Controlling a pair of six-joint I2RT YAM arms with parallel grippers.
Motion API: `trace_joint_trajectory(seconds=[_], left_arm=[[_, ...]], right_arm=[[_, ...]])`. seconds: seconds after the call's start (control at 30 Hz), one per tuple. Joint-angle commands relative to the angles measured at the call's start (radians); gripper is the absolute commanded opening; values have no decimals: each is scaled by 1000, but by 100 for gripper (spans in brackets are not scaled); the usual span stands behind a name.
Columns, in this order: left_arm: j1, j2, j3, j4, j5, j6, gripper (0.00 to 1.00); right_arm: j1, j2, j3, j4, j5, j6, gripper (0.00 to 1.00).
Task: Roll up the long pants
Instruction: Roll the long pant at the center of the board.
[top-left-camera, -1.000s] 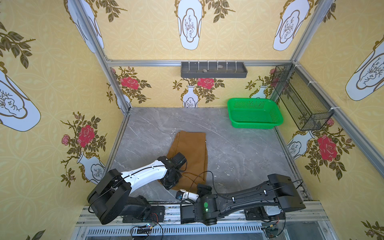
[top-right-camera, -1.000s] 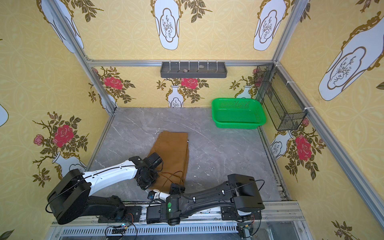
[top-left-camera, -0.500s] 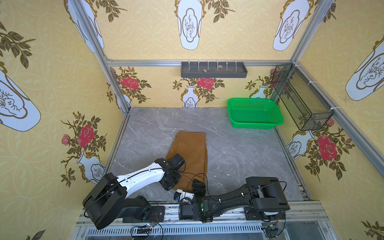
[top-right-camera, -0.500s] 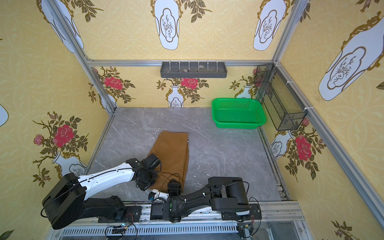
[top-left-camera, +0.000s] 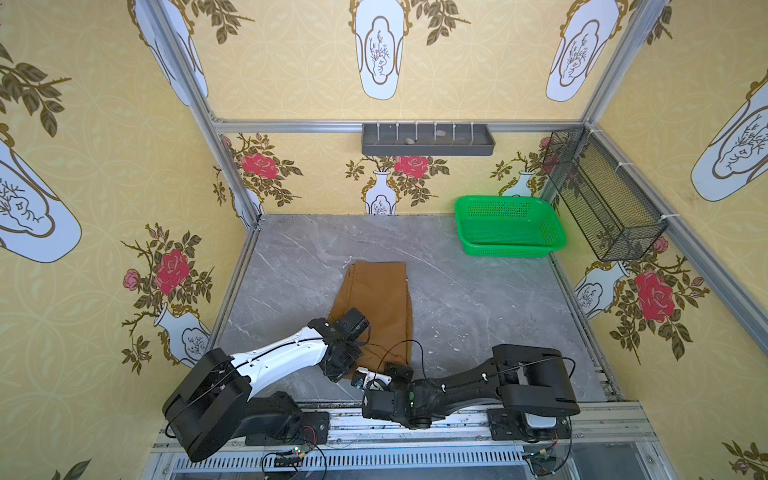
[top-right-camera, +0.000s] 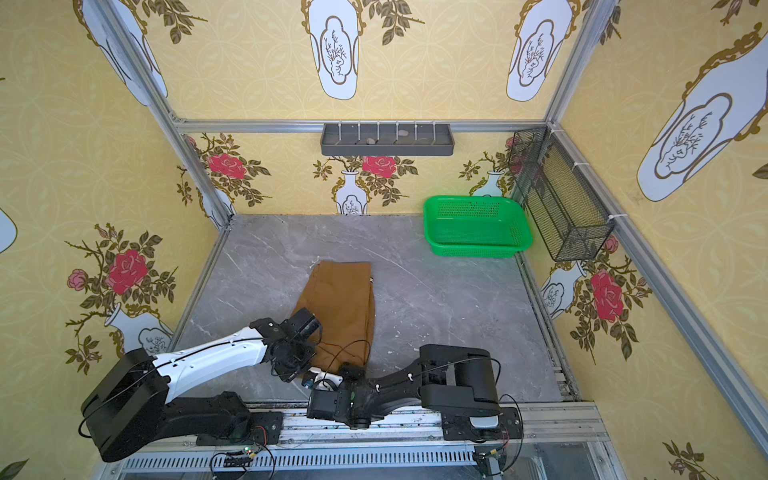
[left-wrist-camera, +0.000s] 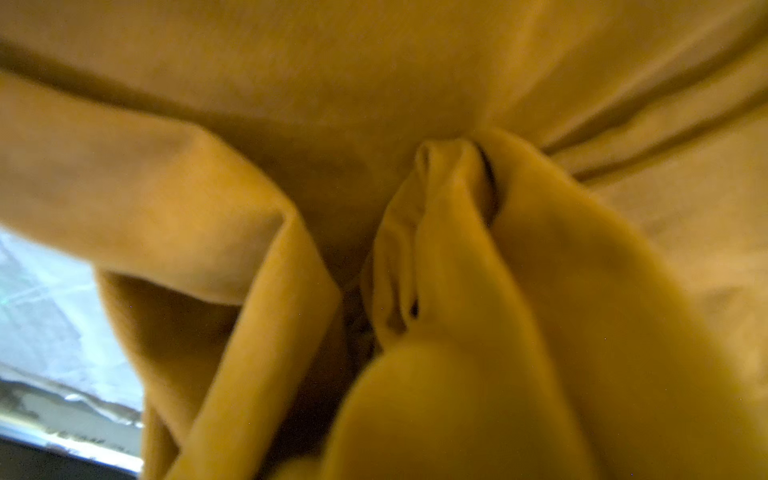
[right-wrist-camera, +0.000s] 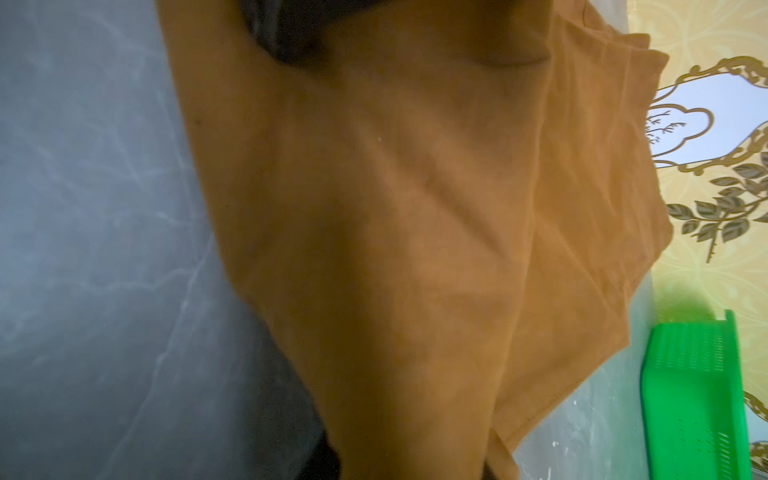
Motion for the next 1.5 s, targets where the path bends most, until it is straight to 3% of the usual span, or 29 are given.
trace_joint_trajectory(seconds=[0.0,0.1,0.33,0.67,1.03,1.3,1.47], left_arm=[[-1,51,-52,213,78,6,0],[0,10,-11,164,69,23,0],[40,-200,179,-70,-2,88,25],[111,-502,345,-335,-140,87,37],[113,-544,283,-381,-109,64,37],[114,-516,248,-332,-52,73,37],[114,-484,239,-289,-12,92,37]], right_arm=[[-20,2,-9,-91,-147,-4,8],[-27,-33,0,-127,-229,20,0],[-45,-74,88,-285,-498,77,0],[-105,-102,174,-366,-818,106,2],[-409,-199,95,-229,-1284,222,3],[-561,-76,27,-12,-1682,354,0],[-651,-69,-42,152,-1832,474,0]])
